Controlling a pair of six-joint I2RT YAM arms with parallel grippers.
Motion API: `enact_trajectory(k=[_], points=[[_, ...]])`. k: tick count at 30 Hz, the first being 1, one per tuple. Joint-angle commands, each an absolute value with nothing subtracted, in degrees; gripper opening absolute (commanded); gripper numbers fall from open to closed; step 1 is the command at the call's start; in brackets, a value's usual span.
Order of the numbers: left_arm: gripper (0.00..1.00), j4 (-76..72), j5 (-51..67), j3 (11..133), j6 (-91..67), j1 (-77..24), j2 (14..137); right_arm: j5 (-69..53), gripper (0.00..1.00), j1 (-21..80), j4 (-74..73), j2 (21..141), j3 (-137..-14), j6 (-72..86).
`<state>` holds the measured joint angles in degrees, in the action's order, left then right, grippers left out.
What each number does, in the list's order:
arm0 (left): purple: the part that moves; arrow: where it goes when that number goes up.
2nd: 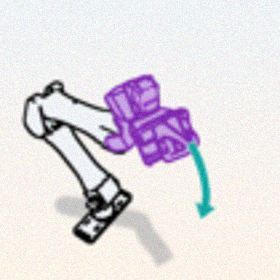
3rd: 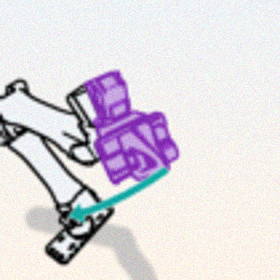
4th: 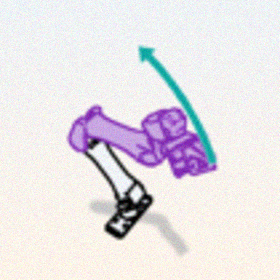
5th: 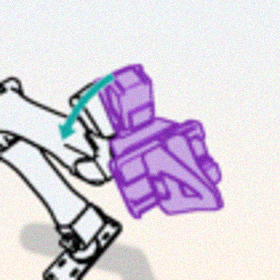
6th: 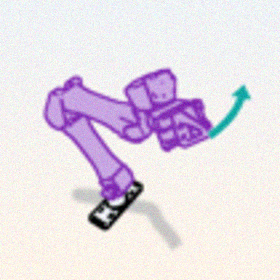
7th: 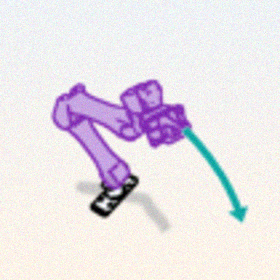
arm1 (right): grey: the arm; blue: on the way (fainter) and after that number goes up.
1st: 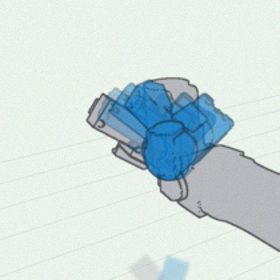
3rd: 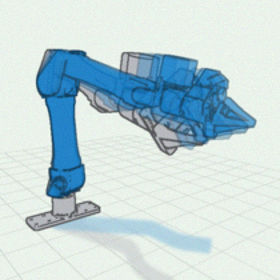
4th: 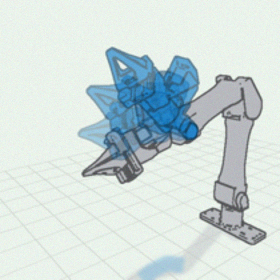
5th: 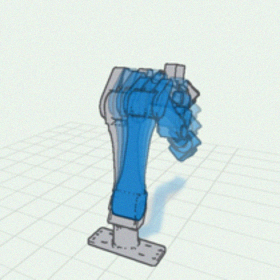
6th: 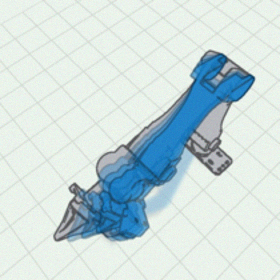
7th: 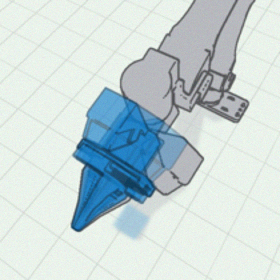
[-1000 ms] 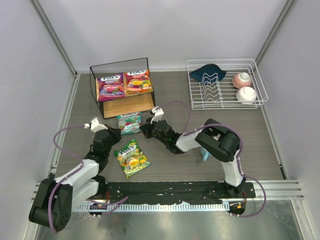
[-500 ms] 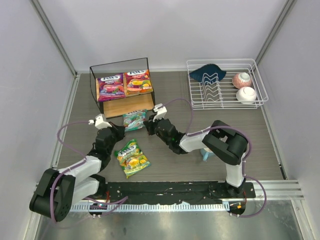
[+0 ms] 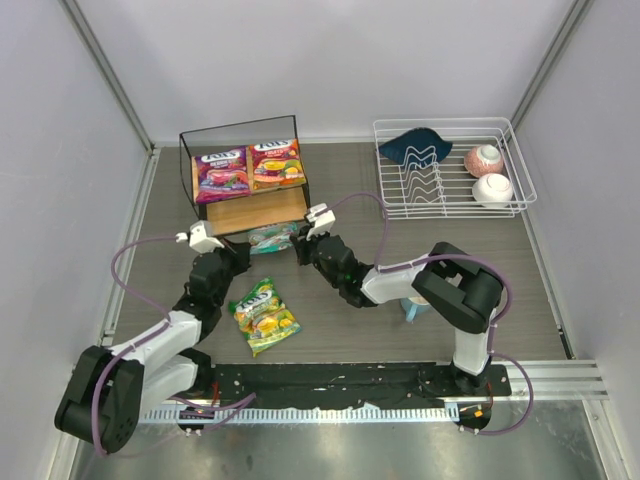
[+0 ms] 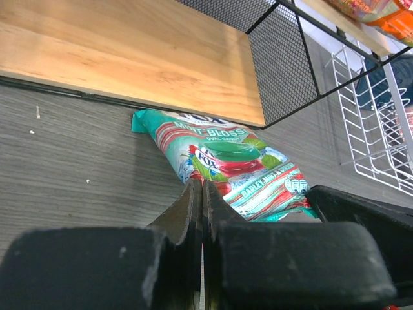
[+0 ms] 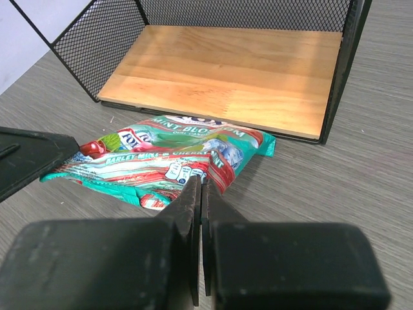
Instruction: Place and organize the candy bags onto the shelf
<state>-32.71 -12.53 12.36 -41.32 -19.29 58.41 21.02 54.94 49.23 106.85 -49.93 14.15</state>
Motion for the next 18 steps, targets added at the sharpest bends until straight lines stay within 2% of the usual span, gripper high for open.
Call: enact_trajectory(k=[1, 18], points=[[0.00, -35.5, -14.5, 15.6, -39.6, -19.6, 57.7, 24.2, 0.01, 54.9, 53.2, 103.0, -51.6, 12.0], [0.00, -34.7, -14.1, 16.1, -39.3, -20.1, 57.1, 23.6, 0.01, 54.9, 51.5, 100.4, -51.2, 11.4]])
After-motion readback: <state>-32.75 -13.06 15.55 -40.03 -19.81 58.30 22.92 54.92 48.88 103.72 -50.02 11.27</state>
